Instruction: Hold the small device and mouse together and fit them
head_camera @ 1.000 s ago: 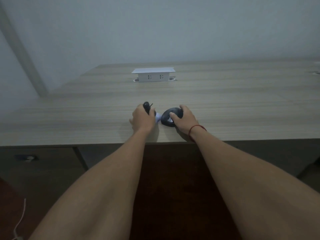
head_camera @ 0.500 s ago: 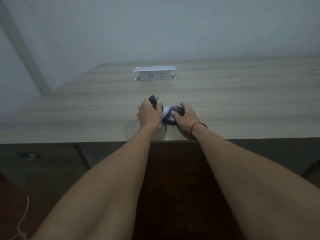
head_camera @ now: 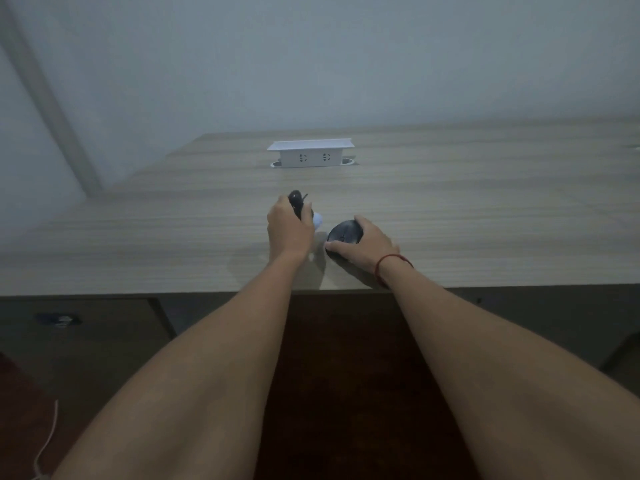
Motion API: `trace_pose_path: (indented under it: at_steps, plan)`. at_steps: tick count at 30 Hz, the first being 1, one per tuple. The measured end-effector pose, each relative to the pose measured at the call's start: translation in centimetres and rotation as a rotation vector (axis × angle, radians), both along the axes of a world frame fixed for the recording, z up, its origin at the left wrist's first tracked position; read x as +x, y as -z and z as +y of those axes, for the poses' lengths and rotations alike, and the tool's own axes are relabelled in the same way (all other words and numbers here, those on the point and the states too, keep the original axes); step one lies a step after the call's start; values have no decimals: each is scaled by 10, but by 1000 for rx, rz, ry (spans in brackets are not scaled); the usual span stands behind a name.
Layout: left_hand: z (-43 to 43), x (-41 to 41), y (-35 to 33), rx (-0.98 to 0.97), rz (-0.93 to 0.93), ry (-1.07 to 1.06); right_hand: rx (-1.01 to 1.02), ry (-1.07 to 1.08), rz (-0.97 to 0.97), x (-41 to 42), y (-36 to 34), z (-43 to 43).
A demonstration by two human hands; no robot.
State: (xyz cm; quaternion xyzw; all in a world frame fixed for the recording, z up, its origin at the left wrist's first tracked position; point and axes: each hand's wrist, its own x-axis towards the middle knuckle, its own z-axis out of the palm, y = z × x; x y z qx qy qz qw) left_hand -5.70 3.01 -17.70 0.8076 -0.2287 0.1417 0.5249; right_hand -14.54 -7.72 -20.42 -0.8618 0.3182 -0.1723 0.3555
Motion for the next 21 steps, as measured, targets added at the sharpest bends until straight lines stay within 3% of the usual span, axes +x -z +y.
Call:
trace_pose_path:
  at_steps: [2,5,9,14,18,21]
  plan:
    - [0,1,-1,-60,-22,43,23,-21,-6,0,-1,-2]
    - [-5,-1,4,15,-13,160,36,-66,4,2,-2,-4]
    - [0,9,16,103,30,88,-21,-20,-18,3,0,-3]
    - [5,15,4,-60,3,91,3,16,-15,4,3,-2]
    - [-3,12,5,230,-34,172,15,17,-35,6,4,-2]
    - [-3,9,4,129,-39,83,60,-2,-53,4,5,-4]
